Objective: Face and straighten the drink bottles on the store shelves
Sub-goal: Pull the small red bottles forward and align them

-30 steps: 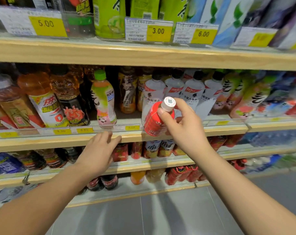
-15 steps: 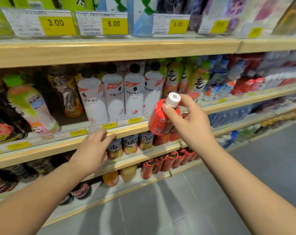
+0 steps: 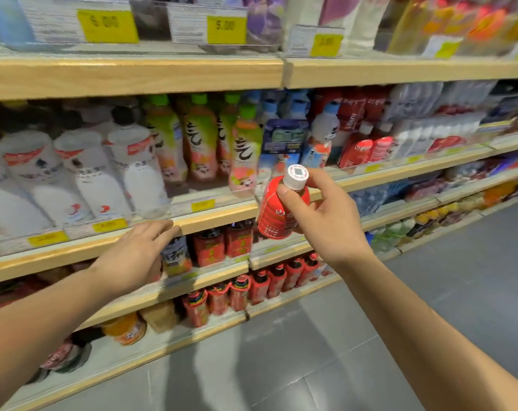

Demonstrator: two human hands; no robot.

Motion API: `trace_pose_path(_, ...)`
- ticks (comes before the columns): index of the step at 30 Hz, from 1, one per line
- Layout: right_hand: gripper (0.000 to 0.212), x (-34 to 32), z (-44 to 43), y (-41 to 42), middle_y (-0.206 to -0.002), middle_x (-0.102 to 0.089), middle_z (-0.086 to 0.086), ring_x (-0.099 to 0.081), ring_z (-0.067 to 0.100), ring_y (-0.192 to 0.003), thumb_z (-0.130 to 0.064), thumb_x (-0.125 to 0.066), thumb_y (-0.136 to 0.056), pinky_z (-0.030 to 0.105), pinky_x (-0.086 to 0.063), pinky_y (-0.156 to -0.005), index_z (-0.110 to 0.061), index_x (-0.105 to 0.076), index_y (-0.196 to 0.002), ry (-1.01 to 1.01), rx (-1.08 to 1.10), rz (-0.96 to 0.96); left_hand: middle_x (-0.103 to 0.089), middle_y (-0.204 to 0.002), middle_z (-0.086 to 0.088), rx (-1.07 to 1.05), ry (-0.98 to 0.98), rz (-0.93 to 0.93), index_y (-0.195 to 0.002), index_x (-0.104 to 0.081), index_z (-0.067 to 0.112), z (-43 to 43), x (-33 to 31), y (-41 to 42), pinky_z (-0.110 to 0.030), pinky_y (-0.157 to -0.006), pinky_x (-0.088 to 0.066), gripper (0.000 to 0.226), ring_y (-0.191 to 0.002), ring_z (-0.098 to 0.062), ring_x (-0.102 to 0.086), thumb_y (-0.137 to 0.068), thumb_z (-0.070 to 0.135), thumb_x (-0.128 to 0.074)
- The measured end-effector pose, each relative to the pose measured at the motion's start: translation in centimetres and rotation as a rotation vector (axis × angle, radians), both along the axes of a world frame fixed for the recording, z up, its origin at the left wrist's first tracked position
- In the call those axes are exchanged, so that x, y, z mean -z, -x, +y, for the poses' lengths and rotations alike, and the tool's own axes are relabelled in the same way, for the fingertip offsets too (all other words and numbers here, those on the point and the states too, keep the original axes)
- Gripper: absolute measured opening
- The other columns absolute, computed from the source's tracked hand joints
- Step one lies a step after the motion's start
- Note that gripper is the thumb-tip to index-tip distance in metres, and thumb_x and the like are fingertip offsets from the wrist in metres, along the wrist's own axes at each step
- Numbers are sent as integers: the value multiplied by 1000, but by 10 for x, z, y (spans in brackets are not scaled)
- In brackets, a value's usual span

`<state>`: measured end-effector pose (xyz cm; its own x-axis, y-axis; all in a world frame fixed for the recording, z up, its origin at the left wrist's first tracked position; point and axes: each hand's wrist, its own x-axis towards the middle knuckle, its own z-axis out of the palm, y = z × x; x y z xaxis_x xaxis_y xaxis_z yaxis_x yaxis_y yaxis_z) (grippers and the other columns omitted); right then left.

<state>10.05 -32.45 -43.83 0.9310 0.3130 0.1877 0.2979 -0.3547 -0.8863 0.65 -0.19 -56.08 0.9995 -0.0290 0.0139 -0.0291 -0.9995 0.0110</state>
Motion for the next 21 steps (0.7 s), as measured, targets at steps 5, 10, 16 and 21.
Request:
trace_pose_path(5,30,1,-42,-37,-120,-65,-17,-65,14,-101,-57,-65,-92,47,-58,-89,-50,-60,-121,38,29,-9,-33,-156,-10,43,28,-10,-152,-33,15,-44,0,-43,-43,-114,-33,64,-139,-31,-34,-92,12,-55)
trace_pose_path(10,25,2,-66,-71,-115,-68,-17,-65,13,-100,-53,-67,-93,47,-59,-88,-50,-62,-117,18,68,-6,-29,-158,-6,91,40,17,-153,-30,17,-80,-4,-86,-42,-116,-30,68,-143,-27,-28,-90,13,-56)
trace_pose_path(16,15,-4,-90,-109,-97,-71,-14,-62,9,-62,-48,-67,-96,33,-59,-59,-44,-65,-110,21,68,-69,-25,-160,6,268,44,67,-156,-22,28,-107,-12,-140,-34,-117,-29,71,-145,-19,-27,-92,22,-53)
trace_pose_path(21,13,-12,-99,-143,-101,-70,-20,-64,20,-71,-50,-64,-95,35,-54,-61,-49,-63,-109,97,77,-80,-30,-157,6,285,36,49,-153,-28,28,-126,-12,-175,-36,-112,-35,69,-139,-19,-36,-90,24,-55)
